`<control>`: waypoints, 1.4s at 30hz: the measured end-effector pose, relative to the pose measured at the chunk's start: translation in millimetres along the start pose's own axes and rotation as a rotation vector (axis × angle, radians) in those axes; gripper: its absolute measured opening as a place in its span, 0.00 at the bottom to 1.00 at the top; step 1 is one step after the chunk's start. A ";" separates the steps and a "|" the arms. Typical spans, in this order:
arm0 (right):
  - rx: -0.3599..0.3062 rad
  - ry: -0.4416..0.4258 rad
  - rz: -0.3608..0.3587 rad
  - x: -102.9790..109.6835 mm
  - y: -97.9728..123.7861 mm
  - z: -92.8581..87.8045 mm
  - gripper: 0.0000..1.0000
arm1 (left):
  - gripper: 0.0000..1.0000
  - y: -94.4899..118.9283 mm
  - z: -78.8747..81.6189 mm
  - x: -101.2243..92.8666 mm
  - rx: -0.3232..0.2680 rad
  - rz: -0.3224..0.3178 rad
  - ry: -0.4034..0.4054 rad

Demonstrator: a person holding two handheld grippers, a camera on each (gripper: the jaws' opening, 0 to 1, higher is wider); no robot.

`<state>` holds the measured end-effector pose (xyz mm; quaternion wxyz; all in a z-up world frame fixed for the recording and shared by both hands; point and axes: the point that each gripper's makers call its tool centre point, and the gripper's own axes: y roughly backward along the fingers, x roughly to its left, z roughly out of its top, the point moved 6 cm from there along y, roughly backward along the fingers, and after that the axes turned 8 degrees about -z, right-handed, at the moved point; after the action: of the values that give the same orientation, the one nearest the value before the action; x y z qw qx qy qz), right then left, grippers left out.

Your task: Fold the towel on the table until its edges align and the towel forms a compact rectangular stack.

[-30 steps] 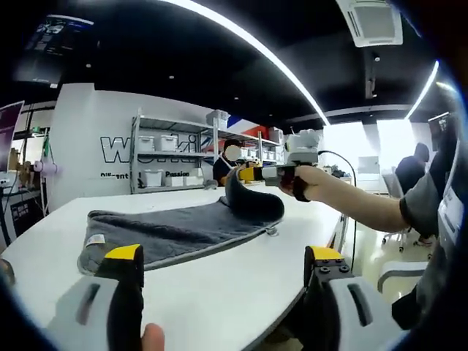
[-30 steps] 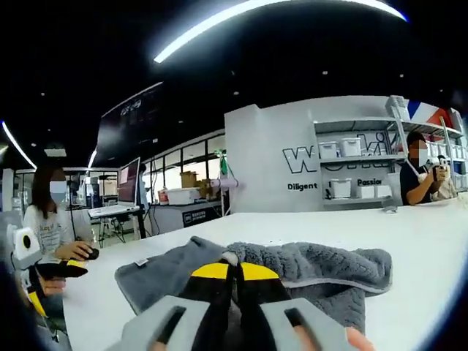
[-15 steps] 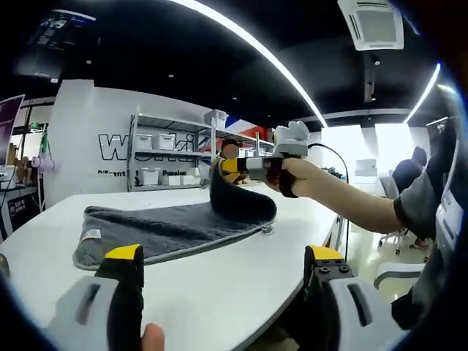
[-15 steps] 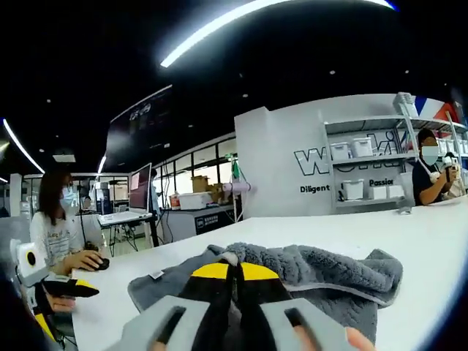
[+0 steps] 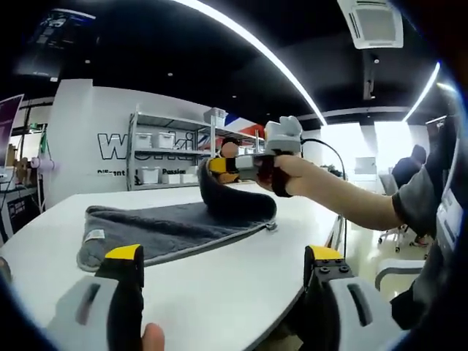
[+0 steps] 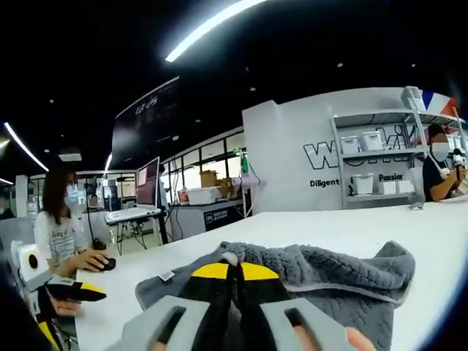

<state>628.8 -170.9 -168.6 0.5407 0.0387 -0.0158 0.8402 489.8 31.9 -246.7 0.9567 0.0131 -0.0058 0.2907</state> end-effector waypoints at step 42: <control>0.040 -0.026 0.196 80.4 -51.5 3.4 0.03 | 0.94 10.6 -7.1 13.2 -0.025 -0.003 0.047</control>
<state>642.7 -76.8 -159.5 0.4548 0.0585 -0.0096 0.8886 494.9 48.2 -253.3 0.9572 -0.0058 0.0129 0.2891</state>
